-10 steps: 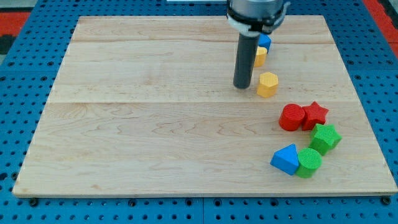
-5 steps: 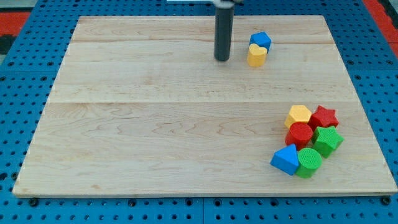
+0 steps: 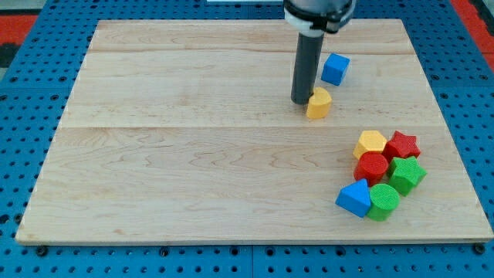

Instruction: Push yellow blocks and blue cube into group of blocks towards bottom right

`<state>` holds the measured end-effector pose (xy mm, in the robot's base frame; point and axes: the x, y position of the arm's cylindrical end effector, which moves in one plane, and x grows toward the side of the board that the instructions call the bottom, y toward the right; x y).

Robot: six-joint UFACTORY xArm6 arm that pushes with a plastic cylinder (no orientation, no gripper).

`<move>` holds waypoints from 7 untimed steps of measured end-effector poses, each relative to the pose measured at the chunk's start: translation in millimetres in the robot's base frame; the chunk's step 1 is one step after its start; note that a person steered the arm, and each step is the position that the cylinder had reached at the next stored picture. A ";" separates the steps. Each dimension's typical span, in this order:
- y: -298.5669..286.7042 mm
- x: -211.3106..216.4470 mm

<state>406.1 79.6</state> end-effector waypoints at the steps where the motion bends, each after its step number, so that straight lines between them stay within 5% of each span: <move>1: 36.7 28.0; 3: 25.8 -17.5; 4: 67.3 24.7; 5: 46.2 15.7; 6: -21.5 -46.9; 7: 46.1 -97.4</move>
<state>308.8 125.6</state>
